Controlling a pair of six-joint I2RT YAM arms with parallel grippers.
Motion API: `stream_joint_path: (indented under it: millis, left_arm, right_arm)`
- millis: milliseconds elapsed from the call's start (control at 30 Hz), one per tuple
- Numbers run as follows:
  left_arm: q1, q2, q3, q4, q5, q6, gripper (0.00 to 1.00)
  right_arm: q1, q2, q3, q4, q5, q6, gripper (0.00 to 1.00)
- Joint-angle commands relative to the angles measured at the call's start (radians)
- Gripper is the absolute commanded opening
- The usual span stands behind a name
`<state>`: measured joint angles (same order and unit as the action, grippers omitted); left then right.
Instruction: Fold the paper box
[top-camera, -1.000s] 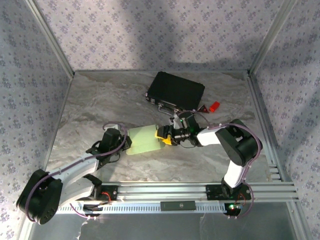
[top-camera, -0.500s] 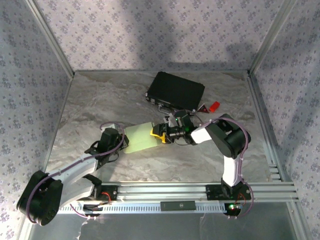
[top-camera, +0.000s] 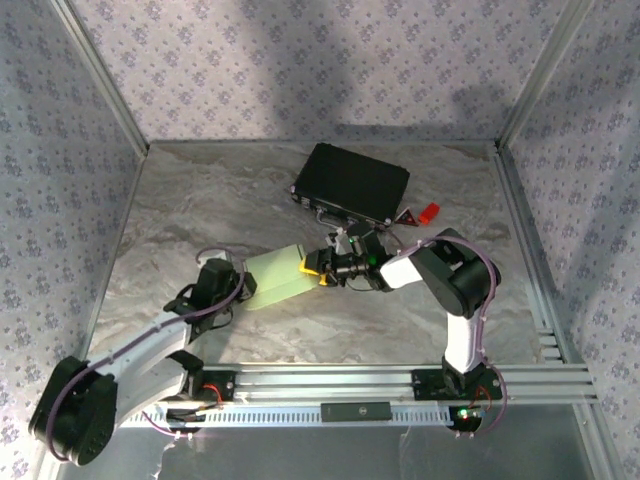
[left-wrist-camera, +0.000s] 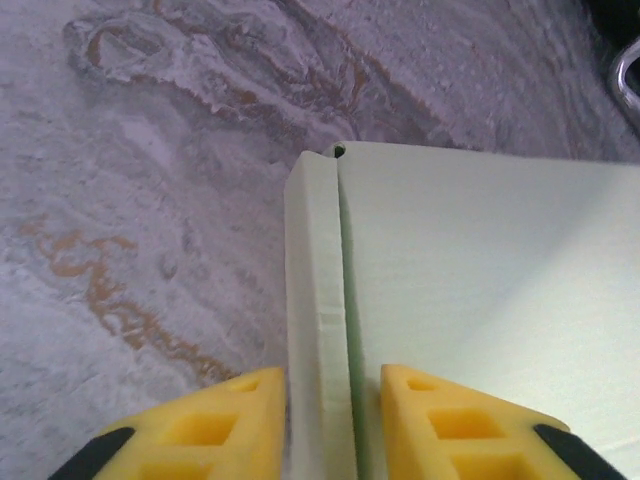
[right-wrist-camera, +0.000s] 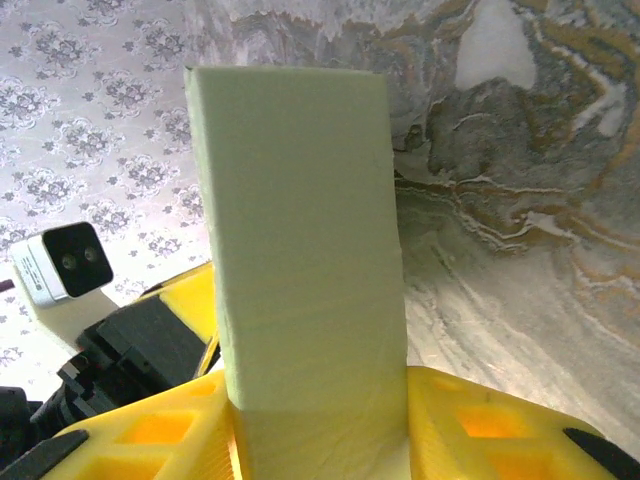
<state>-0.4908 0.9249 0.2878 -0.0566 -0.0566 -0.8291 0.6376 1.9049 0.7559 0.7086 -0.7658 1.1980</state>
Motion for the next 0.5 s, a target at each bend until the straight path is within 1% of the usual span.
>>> stream_joint_path:
  millis: [0,67,100,200,233,333,467]
  left_arm:
    - [0.001,-0.098,0.062,-0.188,0.015,0.007,0.46]
    - [0.016,-0.181,0.080,-0.248,0.006,-0.018,0.53]
    - [0.036,-0.226,0.085,-0.266,0.019,-0.036,0.58]
    - [0.111,-0.301,0.093,-0.273,0.098,-0.109,0.71]
    - [0.136,-0.302,0.090,-0.247,0.138,-0.141,0.74]
    - [0.190,-0.240,0.070,-0.094,0.255,-0.220,0.82]
    - [0.221,-0.094,0.072,0.033,0.330,-0.260,0.85]
  right_arm:
    - [-0.008,-0.050,0.000,-0.013,0.012,0.029,0.42]
    - [-0.020,-0.056,-0.008,-0.011,0.013,0.058,0.42]
    - [-0.029,-0.057,-0.013,-0.006,0.012,0.082,0.42]
    - [-0.057,-0.057,-0.023,0.007,0.001,0.159,0.42]
    - [-0.063,-0.055,-0.024,0.016,-0.006,0.185,0.42]
    - [-0.076,-0.042,-0.010,0.016,-0.023,0.237,0.42]
    - [-0.088,-0.019,-0.016,0.072,-0.029,0.321,0.42]
